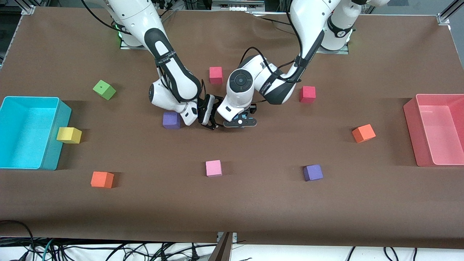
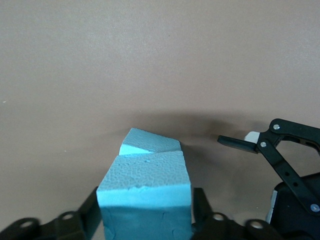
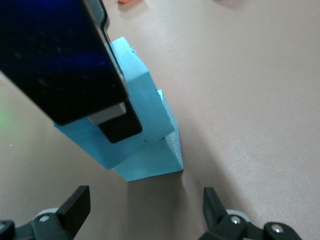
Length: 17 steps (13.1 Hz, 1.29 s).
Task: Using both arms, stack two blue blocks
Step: 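Lower the cyan cube onto the other cyan cube with the left gripper, then open the left gripper and withdraw while the right gripper lifts away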
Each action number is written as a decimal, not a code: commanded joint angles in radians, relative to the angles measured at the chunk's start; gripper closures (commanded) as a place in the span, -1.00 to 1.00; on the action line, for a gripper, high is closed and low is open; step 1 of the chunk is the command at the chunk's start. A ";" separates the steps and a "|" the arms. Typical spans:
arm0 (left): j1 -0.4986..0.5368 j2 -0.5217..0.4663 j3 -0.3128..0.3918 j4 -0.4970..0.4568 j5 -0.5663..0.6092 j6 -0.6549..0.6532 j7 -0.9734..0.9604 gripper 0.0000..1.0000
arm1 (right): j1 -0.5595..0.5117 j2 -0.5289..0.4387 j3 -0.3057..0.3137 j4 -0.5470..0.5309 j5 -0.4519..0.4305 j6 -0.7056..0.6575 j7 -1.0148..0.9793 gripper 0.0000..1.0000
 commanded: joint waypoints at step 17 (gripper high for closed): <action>0.242 -0.324 -0.007 -0.016 -0.121 -0.289 0.034 -1.00 | -0.007 -0.028 0.011 -0.031 0.024 -0.007 -0.017 -1.00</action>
